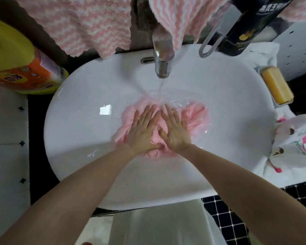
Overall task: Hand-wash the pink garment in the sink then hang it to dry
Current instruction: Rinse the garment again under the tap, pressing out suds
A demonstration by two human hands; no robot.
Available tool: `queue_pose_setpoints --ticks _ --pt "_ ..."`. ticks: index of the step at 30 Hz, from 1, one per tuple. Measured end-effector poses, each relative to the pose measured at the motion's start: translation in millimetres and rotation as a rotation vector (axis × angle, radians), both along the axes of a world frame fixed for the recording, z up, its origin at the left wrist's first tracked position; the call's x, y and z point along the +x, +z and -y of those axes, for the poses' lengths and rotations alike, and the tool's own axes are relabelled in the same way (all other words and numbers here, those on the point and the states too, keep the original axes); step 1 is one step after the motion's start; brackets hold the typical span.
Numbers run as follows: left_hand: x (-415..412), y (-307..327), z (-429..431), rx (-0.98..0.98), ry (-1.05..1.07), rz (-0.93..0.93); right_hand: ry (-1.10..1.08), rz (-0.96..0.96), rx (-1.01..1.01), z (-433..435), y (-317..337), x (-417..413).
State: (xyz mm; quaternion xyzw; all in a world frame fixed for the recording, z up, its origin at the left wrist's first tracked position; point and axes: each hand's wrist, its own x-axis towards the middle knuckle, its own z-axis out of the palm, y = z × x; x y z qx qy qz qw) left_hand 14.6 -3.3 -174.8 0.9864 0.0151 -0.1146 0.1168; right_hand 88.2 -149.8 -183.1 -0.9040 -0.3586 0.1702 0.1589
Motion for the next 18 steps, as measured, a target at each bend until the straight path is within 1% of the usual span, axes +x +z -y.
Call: queue_pose_setpoints --ticks 6,14,18 --pt "4.1 -3.6 6.3 -0.036 0.036 0.11 0.043 0.079 -0.021 0.3 -9.2 7.3" --pt "3.1 -9.0 6.8 -0.003 0.017 0.134 0.037 0.046 0.047 0.3 -11.2 7.4" --pt "5.7 -11.2 5.0 -0.013 0.015 0.202 0.021 0.033 0.08 -0.7 -13.3 10.4"
